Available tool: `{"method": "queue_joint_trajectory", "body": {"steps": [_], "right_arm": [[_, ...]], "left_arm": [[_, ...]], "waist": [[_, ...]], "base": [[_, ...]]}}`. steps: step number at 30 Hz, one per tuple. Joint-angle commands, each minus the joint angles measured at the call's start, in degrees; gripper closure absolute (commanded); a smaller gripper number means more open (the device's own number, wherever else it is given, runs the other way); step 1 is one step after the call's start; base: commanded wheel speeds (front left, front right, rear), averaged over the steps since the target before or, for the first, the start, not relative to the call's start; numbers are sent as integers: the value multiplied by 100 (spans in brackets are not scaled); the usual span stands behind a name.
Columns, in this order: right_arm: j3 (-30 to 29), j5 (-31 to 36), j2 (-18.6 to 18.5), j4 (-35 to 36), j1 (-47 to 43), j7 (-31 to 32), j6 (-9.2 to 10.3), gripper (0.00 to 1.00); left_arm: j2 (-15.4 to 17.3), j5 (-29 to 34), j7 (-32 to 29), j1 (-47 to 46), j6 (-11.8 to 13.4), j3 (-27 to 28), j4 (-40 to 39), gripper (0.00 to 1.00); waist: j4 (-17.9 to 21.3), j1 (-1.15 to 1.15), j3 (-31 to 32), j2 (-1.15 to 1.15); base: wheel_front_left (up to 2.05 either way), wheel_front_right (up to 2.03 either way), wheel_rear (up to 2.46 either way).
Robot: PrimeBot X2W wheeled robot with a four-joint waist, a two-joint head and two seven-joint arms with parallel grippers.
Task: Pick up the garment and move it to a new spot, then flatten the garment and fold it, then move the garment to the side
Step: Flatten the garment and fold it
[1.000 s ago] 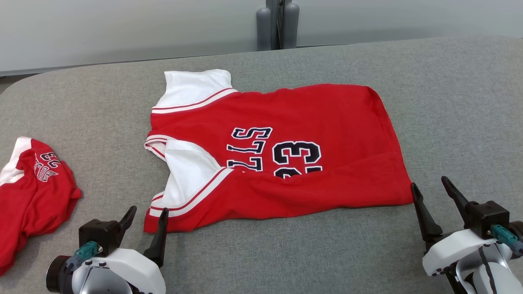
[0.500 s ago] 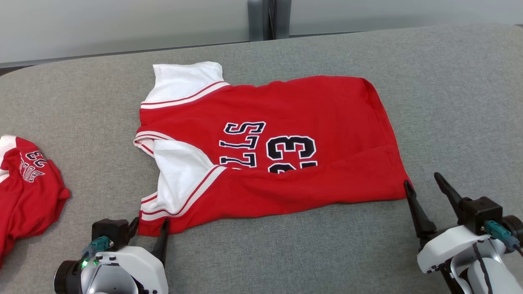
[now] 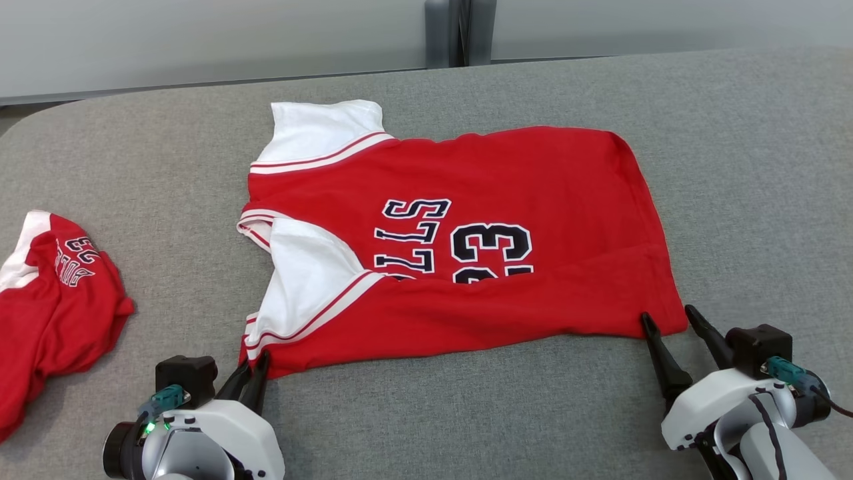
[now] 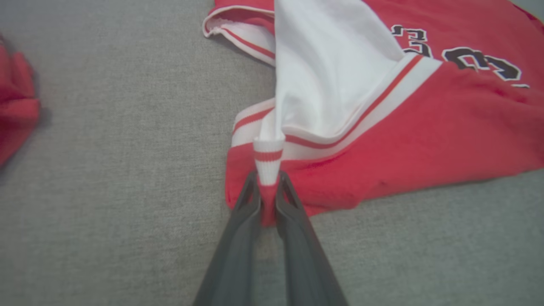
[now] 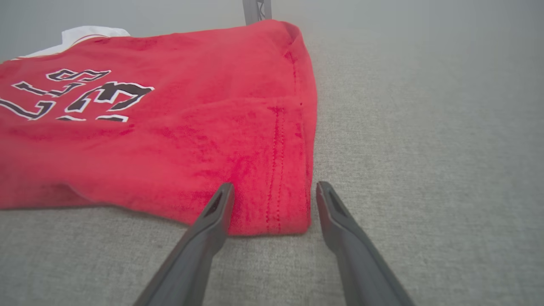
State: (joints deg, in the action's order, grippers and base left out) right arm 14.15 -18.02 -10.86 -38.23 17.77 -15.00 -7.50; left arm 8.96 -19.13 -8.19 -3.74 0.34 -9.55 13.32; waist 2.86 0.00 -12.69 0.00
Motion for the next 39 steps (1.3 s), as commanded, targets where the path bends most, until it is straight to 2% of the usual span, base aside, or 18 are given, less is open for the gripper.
{"method": "queue_joint_trajectory", "body": {"steps": [1, 2, 8, 15, 22, 32, 39], "right_arm": [[61, -108, 12, -84, 74, -31, 2, 71], [105, -147, 11, -115, 102, -31, 2, 100], [269, -265, -129, -117, 71, -31, 2, 100], [96, -273, -308, 136, -214, -31, 2, 100], [-68, -391, -505, 420, -593, -31, 2, 100], [-23, -832, -855, 749, -1493, -31, 2, 100], [0, -1065, -1060, 918, -1823, 4, 2, 100]], "left_arm": [[9, -44, 39, 20, -28, 6, -9, 100], [7, -58, 52, 32, -38, -2, -5, 100], [-11, -125, 74, 74, -75, -28, 17, 100], [4, -228, 75, 278, -82, -25, -113, 100], [52, -329, -78, 827, 14, -52, -683, 100], [82, -429, -654, 1702, 229, -187, -1733, 100], [112, -711, -825, 2076, 185, -136, -1863, 100]], "waist": [[-18, 0, 4, 0], [-28, 0, 5, 0], [-70, 0, 35, 0], [-51, 0, 93, 0], [-27, 0, 138, 0], [-139, 0, 270, 0], [-158, 0, 317, 0]], "base": [[0, 0, 0], [0, 0, 0], [0, 0, 0], [0, 0, 0], [0, 0, 0], [0, 0, 0], [0, 0, 0]]}}
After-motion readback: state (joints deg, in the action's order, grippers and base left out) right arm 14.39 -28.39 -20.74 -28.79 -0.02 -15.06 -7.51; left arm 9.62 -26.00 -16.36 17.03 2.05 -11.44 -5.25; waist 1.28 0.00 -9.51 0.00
